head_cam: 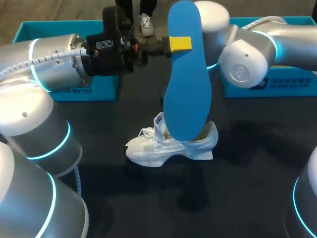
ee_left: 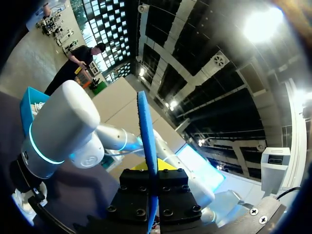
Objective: Take the shoe out of the shoebox, open the shoe tongue, remove and reinsert the insole, then place the shoe into the shoebox
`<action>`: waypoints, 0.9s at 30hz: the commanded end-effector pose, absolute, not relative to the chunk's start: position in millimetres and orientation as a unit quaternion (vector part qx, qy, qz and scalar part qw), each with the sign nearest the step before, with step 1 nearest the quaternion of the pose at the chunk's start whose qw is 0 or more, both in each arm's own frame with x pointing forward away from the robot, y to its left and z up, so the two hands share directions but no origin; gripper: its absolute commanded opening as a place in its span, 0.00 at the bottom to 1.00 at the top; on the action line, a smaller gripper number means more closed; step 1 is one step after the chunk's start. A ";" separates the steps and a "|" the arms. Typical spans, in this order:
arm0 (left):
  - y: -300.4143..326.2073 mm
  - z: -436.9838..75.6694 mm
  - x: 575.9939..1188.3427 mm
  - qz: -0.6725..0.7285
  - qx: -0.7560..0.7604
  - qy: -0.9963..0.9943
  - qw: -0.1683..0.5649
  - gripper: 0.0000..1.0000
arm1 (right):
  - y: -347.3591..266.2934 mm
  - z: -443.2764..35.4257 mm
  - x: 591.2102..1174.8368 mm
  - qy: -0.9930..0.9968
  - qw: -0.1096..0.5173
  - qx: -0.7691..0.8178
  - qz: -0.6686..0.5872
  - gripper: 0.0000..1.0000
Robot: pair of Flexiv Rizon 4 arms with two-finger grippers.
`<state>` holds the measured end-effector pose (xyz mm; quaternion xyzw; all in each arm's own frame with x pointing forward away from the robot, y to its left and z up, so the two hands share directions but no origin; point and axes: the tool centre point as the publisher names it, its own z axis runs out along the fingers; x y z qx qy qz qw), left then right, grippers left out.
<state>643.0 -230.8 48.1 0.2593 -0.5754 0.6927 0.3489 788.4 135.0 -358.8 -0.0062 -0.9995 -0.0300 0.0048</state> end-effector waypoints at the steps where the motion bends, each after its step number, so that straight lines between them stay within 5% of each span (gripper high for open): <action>1: -231.1 47.4 642.0 0.694 0.260 -0.575 0.348 0.00 | 136.4 -370.7 793.4 -1.000 0.009 -0.014 -0.020 1.00; 11: -231.1 47.4 642.0 0.694 0.260 -0.575 0.348 0.00 | 121.9 -383.2 794.5 -0.999 0.018 -0.045 -0.020 0.99; 14: -231.1 47.4 642.0 0.694 0.260 -0.575 0.348 0.00 | 119.3 -384.2 794.1 -0.998 0.018 -0.050 -0.017 0.77; 16: -231.1 47.4 642.0 0.694 0.260 -0.575 0.348 0.00 | 117.9 -384.8 793.7 -0.998 0.019 -0.053 -0.016 0.49; 22: -231.1 47.4 642.0 0.694 0.260 -0.575 0.348 0.00 | 115.4 -387.4 792.3 -0.998 0.022 -0.062 -0.020 0.20; 23: -231.1 47.4 642.0 0.694 0.260 -0.575 0.348 0.00 | 115.4 -388.2 791.9 -0.998 0.023 -0.063 -0.021 0.02; 27: -231.1 47.4 642.0 0.694 0.260 -0.575 0.348 0.00 | 116.8 -390.9 790.2 -0.997 0.029 -0.066 -0.024 0.00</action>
